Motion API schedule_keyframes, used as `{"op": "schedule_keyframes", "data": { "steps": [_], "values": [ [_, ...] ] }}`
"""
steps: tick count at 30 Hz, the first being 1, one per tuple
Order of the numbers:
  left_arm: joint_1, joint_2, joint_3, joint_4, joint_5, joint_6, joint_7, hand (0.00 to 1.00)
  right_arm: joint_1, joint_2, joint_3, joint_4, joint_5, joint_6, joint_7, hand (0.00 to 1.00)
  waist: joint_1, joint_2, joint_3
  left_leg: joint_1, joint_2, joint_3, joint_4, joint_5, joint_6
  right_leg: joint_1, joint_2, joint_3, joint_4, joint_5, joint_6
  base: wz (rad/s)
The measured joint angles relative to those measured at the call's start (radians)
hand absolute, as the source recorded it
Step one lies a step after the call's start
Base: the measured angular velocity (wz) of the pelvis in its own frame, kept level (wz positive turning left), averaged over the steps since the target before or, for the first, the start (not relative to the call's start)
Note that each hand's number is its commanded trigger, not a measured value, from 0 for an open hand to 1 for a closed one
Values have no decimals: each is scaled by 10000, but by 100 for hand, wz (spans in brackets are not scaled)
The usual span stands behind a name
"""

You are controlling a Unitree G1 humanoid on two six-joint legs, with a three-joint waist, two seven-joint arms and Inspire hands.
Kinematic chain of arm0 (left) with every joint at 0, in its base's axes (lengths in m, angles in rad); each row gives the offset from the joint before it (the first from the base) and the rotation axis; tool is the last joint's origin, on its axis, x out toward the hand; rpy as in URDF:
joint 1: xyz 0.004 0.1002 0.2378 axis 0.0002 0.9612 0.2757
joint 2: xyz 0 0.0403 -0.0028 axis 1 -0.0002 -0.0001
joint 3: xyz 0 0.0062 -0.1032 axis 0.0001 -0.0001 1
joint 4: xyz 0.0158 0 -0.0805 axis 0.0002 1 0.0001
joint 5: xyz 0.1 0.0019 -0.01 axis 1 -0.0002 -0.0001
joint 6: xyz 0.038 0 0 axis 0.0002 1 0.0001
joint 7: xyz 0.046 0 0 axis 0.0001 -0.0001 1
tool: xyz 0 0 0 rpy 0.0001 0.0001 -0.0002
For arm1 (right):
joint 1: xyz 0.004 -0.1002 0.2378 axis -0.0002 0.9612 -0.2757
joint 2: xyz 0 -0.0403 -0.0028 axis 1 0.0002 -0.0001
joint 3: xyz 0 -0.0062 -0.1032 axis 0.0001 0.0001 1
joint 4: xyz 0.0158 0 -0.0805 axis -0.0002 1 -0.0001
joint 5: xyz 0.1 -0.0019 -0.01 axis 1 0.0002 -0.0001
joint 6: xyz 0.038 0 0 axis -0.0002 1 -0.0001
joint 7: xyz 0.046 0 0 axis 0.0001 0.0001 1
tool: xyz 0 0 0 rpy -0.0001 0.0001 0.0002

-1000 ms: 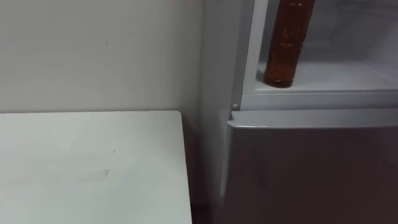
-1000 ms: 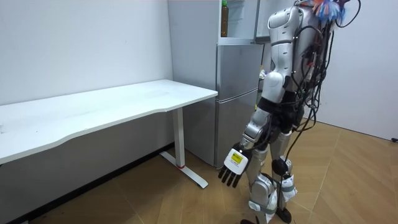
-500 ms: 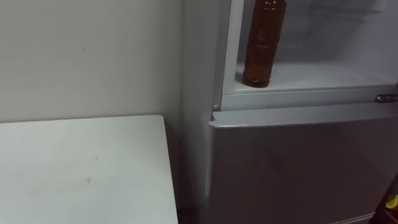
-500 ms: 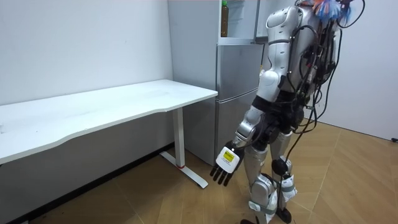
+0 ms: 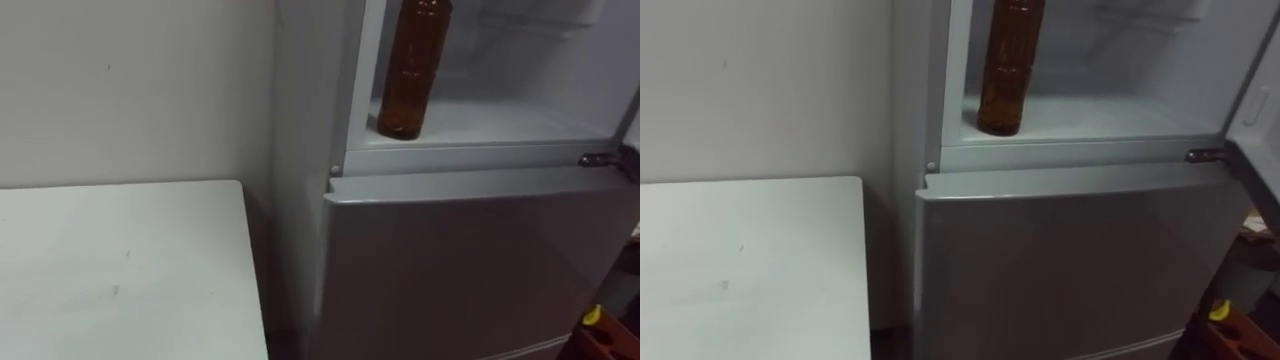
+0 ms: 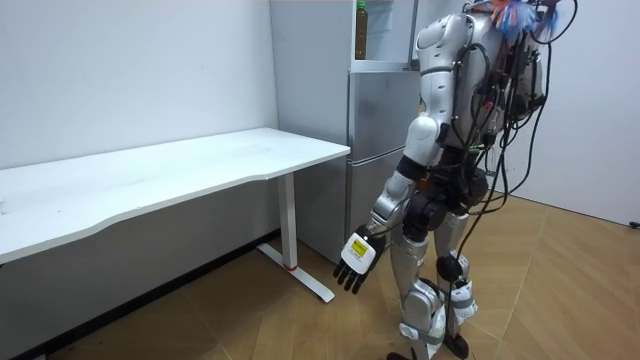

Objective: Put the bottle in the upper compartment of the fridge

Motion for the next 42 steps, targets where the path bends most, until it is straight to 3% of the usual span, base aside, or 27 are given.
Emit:
{"op": "schedule_keyframes", "data": {
  "steps": [10,13,18,25,26,30,36,38,42],
  "values": [
    [313,31,306,-41,43,114,-22,0,97,-157,-1014,-3096,-851,83,-1281,0,-318,-137,1,-16,2,93,-37,1,-1,-180,5,91,153,-73,-4,-2],
    [307,32,303,-41,34,147,-31,0,27,-387,-1126,-3736,-1526,93,-1448,0,-305,-275,-22,-90,1,96,14,-6,7,-246,-2,93,176,-70,-5,0],
    [354,32,297,-26,38,174,-26,0,-31,-1007,-1211,-4826,-1552,131,-1803,0,-278,-359,24,-171,18,92,36,-6,7,-316,3,86,183,-62,-14,0],
    [275,18,282,-25,-25,325,12,0,-206,-1125,-1224,-5234,-1543,189,-2180,0,-266,-380,-9,-165,18,93,30,-6,7,-311,4,89,177,-58,-13,0],
    [291,-9,271,-26,-34,324,28,0,-208,-1125,-1232,-5581,-1546,237,-2259,0,-304,-342,18,-166,18,92,30,-6,7,-304,6,91,191,-58,-13,0],
    [289,-20,257,4,-86,218,187,0,-400,-1308,-1278,-6403,-1591,169,-2520,0,-408,-231,4,-156,19,92,23,-3,4,-299,13,98,160,-58,-13,0],
    [315,7,277,272,-82,67,238,0,-473,-1688,-1306,-6666,-2413,107,-2660,0,-397,-414,14,-166,20,93,25,-4,4,-314,15,100,158,-59,-13,0],
    [319,7,276,283,-82,67,238,0,-567,-1692,-1318,-6678,-2746,99,-2645,0,-387,-457,37,-174,24,93,26,-5,4,-319,19,100,152,-59,-13,0],
    [299,8,276,282,-80,64,239,0,-579,-1692,-1388,-7090,-2798,7,-2493,0,-345,-512,7,-186,26,93,25,-9,2,-320,20,101,136,-58,-13,0]
  ]
}}
